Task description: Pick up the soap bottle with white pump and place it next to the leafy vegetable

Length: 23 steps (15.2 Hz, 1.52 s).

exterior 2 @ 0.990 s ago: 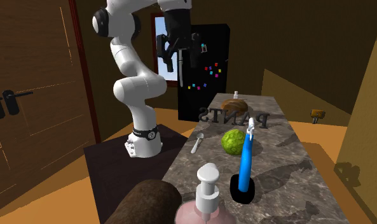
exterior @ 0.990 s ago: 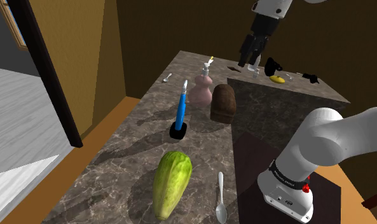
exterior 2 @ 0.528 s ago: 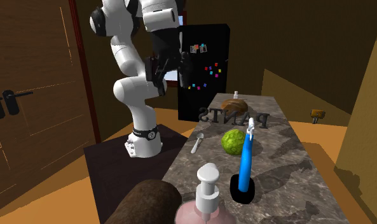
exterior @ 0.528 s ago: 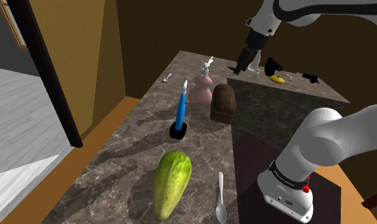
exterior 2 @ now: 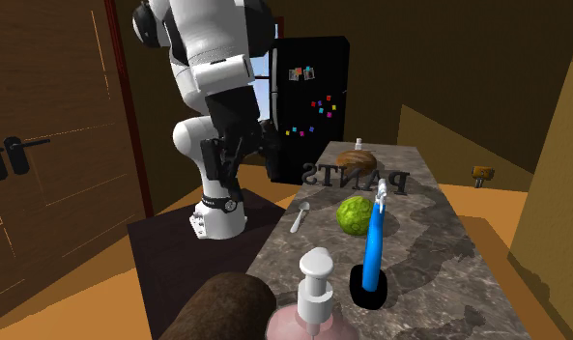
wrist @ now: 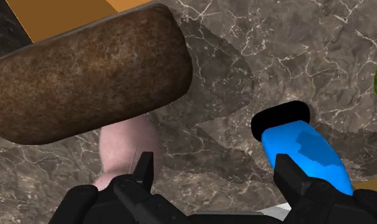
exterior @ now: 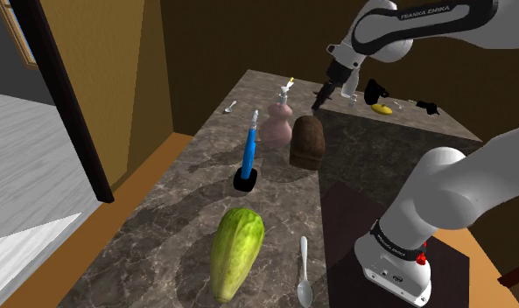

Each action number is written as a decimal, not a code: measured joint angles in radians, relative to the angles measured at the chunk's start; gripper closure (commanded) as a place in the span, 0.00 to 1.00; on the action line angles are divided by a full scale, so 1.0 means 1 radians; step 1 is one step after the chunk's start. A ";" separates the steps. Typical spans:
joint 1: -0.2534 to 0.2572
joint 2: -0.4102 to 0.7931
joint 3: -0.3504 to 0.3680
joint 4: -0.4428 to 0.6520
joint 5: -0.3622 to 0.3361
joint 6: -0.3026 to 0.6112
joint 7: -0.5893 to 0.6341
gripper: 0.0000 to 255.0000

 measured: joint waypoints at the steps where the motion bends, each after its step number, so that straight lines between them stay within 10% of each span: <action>1: 0.013 0.028 -0.028 0.005 0.012 0.031 -0.043 0.00; 7: 0.138 0.246 -0.218 0.086 0.174 0.187 -0.342 0.00; 12: 0.243 0.512 -0.365 0.230 0.487 0.216 -0.695 0.00; 15: 0.227 0.655 -0.370 0.316 0.667 0.187 -0.864 0.00; 23: 0.199 0.764 -0.326 0.333 0.807 0.217 -0.963 0.00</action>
